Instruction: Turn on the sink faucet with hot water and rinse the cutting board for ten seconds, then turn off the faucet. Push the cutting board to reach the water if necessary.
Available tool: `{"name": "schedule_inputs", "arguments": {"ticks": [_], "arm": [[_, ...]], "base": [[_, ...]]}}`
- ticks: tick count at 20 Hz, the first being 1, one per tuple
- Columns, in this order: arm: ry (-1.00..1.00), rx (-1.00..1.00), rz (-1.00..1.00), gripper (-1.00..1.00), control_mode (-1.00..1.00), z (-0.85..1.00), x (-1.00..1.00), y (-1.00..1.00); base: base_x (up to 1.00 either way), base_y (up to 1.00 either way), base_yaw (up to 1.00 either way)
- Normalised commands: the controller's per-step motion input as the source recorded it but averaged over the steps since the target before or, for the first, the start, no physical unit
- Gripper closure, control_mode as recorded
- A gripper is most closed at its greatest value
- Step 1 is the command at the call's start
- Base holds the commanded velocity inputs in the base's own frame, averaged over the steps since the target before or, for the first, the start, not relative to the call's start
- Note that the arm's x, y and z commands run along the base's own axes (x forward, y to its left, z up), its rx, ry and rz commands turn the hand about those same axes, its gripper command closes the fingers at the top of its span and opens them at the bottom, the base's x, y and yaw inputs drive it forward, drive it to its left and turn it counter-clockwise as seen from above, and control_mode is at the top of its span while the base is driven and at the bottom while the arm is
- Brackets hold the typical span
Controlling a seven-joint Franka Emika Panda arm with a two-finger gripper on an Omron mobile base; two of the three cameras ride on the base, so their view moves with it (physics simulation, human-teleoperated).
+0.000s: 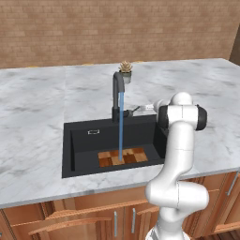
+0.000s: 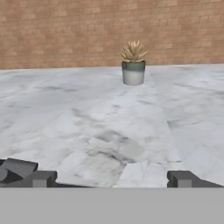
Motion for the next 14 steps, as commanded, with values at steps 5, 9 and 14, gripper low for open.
{"name": "schedule_inputs", "arguments": {"ticks": [5, 9, 14], "arm": [[0.0, 0.0, 0.0, -1.0, -1.0, 0.0, 0.12, 0.0], [0.0, 0.0, 0.0, -1.0, -1.0, -0.06, 0.05, 0.0], [0.0, 0.0, 0.0, -1.0, -1.0, -0.04, 0.0, 0.05]], "base": [[0.0, 0.0, 0.0], [0.0, 0.0, 0.0], [0.0, 0.0, 0.0]]}}
